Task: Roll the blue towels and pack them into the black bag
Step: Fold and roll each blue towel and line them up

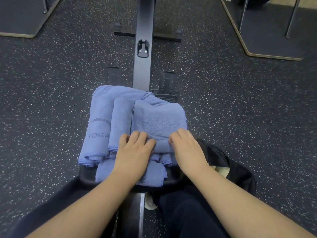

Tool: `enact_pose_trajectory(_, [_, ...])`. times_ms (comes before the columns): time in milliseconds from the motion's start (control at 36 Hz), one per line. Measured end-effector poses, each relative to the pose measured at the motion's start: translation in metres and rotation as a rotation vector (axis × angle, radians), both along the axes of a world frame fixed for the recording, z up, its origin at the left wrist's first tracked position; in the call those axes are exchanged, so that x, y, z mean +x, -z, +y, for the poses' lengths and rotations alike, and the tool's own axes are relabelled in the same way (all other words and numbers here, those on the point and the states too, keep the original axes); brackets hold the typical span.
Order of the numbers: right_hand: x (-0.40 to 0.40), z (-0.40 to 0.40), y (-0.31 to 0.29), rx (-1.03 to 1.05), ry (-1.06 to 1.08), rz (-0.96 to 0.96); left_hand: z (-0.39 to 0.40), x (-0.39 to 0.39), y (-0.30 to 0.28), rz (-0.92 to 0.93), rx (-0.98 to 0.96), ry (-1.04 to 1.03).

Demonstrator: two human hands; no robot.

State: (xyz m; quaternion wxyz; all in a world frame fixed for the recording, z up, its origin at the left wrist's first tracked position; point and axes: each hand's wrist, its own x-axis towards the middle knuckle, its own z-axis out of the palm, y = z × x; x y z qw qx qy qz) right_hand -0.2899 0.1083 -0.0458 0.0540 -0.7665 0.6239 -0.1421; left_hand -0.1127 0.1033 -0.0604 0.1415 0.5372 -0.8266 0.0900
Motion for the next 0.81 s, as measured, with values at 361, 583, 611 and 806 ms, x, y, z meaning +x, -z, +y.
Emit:
enact_pose_trajectory(361, [0.002,0.0,0.015,-0.094,-0.047,0.148,-0.006,-0.004,-0.002,-0.051,-0.068,-0.01])
enact_pose_trajectory(583, [0.002,-0.007,0.012,-0.09,-0.051,0.181,-0.005,-0.007,0.0,-0.007,-0.111,0.025])
enact_pose_trajectory(611, [0.003,-0.008,0.012,-0.078,-0.045,0.176,-0.005,-0.006,0.002,-0.03,-0.09,0.032])
enact_pose_trajectory(806, [0.009,-0.012,0.011,0.028,0.021,0.141,-0.007,-0.011,-0.002,-0.113,-0.048,-0.02])
